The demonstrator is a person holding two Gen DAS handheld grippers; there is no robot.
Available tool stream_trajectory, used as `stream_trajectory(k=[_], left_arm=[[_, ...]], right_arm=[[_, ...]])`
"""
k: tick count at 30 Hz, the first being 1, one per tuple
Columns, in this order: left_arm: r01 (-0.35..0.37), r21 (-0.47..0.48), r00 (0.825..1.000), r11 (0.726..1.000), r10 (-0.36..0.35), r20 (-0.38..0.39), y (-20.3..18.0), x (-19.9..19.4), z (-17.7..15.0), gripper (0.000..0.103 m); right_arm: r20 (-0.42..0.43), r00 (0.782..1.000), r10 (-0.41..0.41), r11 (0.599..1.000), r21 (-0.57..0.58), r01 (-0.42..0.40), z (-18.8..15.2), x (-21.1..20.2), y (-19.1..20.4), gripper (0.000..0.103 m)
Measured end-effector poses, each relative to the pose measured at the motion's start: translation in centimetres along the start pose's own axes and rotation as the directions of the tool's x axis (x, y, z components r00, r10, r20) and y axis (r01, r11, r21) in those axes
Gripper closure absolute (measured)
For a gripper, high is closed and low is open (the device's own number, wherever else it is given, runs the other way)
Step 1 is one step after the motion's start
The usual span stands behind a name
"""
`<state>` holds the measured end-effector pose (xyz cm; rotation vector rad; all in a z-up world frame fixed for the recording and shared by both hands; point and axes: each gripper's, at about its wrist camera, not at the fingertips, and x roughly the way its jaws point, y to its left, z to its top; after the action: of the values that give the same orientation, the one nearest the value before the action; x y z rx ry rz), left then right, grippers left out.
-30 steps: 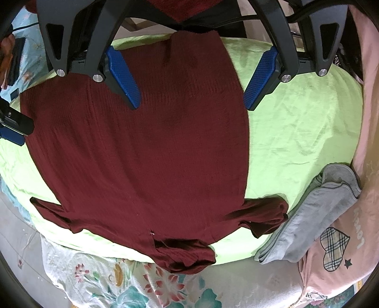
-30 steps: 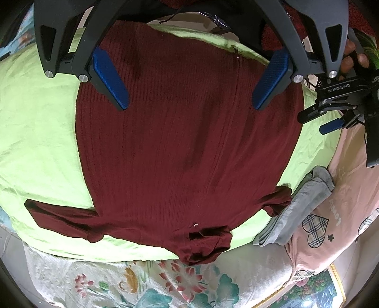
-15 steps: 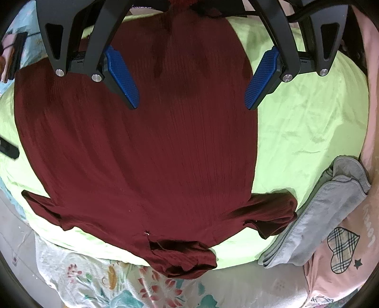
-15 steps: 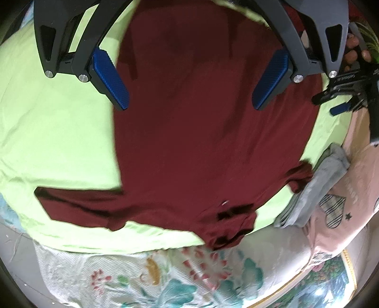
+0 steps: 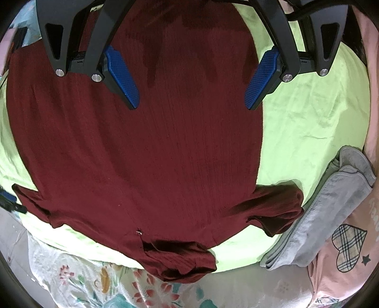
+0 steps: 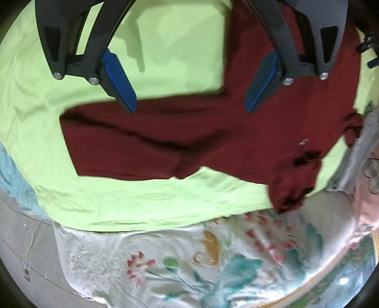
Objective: Fold large clothes
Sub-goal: 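Grasp the red sweater's sleeve cuff with the right gripper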
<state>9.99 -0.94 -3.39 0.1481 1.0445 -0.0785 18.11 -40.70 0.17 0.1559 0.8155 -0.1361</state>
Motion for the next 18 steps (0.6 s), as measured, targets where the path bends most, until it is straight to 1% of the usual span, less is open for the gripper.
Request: stream_trajectory(k=[2, 6, 8, 10, 11, 12, 13, 14, 15, 16, 17, 18], left_arm=[[-0.003, 0.007, 1.0, 1.0, 0.003, -0.011, -0.2, 0.6, 0.3, 0.012], [-0.004, 0.016, 1.0, 1.0, 0.005, -0.029, -0.7, 1.7, 1.1, 0.012], [0.004, 0.013, 1.0, 1.0, -0.004, -0.029, -1.0, 2.0, 1.7, 0.012], [0.005, 0.015, 1.0, 1.0, -0.004, -0.031, -1.3, 2.4, 2.1, 0.012], [0.005, 0.015, 1.0, 1.0, -0.005, -0.031, -1.5, 2.5, 2.3, 0.012], [0.011, 0.013, 1.0, 1.0, -0.01, -0.028, -1.6, 2.6, 2.5, 0.012], [0.012, 0.014, 1.0, 1.0, -0.011, -0.028, -1.7, 2.7, 2.7, 0.012], [0.017, 0.011, 1.0, 1.0, -0.017, -0.023, -1.8, 2.8, 2.9, 0.012], [0.018, 0.011, 1.0, 1.0, -0.018, -0.022, -1.8, 2.8, 3.0, 0.012], [0.02, 0.011, 1.0, 1.0, -0.02, -0.02, -1.8, 2.8, 3.1, 0.012], [0.025, 0.008, 1.0, 1.0, -0.025, -0.016, -1.8, 2.9, 3.4, 0.012], [0.026, 0.009, 1.0, 1.0, -0.026, -0.016, -1.7, 3.0, 3.4, 0.012]], right_arm=[[-0.005, 0.999, -0.034, 0.998, -0.05, 0.033, 0.9, 1.4, 0.0, 0.012], [-0.02, 0.999, -0.044, 0.994, -0.1, 0.042, 2.4, 4.8, -0.6, 0.012], [-0.025, 0.997, -0.07, 0.989, -0.134, 0.067, 3.1, 6.2, -0.9, 0.012], [-0.042, 0.995, -0.088, 0.985, -0.153, 0.081, 3.4, 7.5, -1.1, 0.015], [-0.049, 0.994, -0.093, 0.984, -0.159, 0.084, 3.5, 8.0, -1.2, 0.023], [-0.061, 0.993, -0.106, 0.982, -0.165, 0.095, 3.7, 8.7, -1.4, 0.038], [-0.072, 0.99, -0.118, 0.981, -0.164, 0.105, 3.6, 9.2, -1.6, 0.047], [-0.086, 0.989, -0.117, 0.984, -0.148, 0.104, 3.7, 9.4, -2.1, 0.063], [-0.086, 0.991, -0.106, 0.988, -0.124, 0.095, 3.8, 9.4, -2.5, 0.074], [-0.081, 0.992, -0.094, 0.992, -0.091, 0.086, 3.7, 9.1, -3.0, 0.081], [-0.074, 0.993, -0.09, 0.994, -0.068, 0.085, 3.6, 8.5, -3.2, 0.094], [-0.069, 0.994, -0.083, 0.996, -0.05, 0.08, 3.5, 8.2, -3.3, 0.096]])
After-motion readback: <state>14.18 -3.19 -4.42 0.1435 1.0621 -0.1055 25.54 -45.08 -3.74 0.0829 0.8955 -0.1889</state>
